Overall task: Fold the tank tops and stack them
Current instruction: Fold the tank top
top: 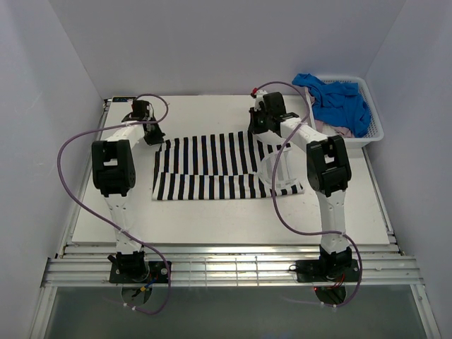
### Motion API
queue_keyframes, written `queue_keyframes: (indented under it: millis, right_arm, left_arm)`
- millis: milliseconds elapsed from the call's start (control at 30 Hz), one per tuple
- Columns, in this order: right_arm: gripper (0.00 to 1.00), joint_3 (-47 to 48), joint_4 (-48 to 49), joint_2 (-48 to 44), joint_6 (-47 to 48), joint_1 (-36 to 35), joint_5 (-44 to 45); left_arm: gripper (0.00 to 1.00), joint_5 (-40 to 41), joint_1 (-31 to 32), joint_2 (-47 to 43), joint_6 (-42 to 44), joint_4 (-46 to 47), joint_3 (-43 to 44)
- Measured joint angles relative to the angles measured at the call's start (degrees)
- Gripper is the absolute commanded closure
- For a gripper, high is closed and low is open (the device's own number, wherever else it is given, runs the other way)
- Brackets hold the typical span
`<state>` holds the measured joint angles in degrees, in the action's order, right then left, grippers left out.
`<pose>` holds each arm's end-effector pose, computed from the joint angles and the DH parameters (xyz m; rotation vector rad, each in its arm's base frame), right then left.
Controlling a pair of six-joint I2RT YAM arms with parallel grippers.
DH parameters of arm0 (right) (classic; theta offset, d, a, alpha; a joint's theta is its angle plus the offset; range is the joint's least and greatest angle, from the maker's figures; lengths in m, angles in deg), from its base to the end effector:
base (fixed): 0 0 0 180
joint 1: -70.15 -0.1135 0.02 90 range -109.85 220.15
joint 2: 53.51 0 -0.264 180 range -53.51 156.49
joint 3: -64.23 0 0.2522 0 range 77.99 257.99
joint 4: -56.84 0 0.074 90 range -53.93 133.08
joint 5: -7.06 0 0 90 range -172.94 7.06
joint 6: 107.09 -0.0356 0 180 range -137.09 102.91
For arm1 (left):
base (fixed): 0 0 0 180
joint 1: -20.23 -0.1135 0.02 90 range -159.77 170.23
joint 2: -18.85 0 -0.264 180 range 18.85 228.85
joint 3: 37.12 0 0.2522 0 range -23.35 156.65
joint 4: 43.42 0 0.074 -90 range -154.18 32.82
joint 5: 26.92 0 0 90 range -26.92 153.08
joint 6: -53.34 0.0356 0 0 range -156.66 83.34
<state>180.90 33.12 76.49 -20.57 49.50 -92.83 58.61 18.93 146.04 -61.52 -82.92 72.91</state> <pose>0.4864 0.1899 0.1919 -0.4293 2.1977 0.4222 0.4807 0.0081 0.1579 -0.5536 2.5158 -0.2559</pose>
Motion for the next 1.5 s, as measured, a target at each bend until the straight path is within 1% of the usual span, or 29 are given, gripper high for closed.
queue_keyframes:
  millis: [267,433,633,767,1000,1500]
  right_arm:
    - [0.92,-9.44,5.66,-7.56,3.63,-0.07,-2.29]
    - [0.92,-16.83,8.13,-11.65,4.15,-0.15,-2.49]
    - [0.92,-24.48,10.78,-16.83,4.15,-0.17,-2.51]
    - [0.92,-28.76,12.04,-20.17,4.15,-0.22,-2.51]
    - [0.92,-33.03,13.6,-22.86,4.07,-0.24,-3.48]
    - [0.92,-38.58,14.51,-24.41,4.02,-0.85,-5.51]
  left_arm:
    - [1.0,0.07,0.09,-8.85,1.44,3.13,-9.38]
    - [1.0,-0.66,0.09,-14.49,2.91,5.99,-14.16]
    - [1.0,-3.76,0.09,-17.68,7.52,9.46,-17.79]
    - [1.0,-6.25,0.09,-19.67,9.84,11.69,-21.68]
    - [1.0,-7.15,0.2,-23.5,11.28,14.82,-26.56]
    - [1.0,-6.38,0.28,-24.72,10.25,19.87,-34.97]
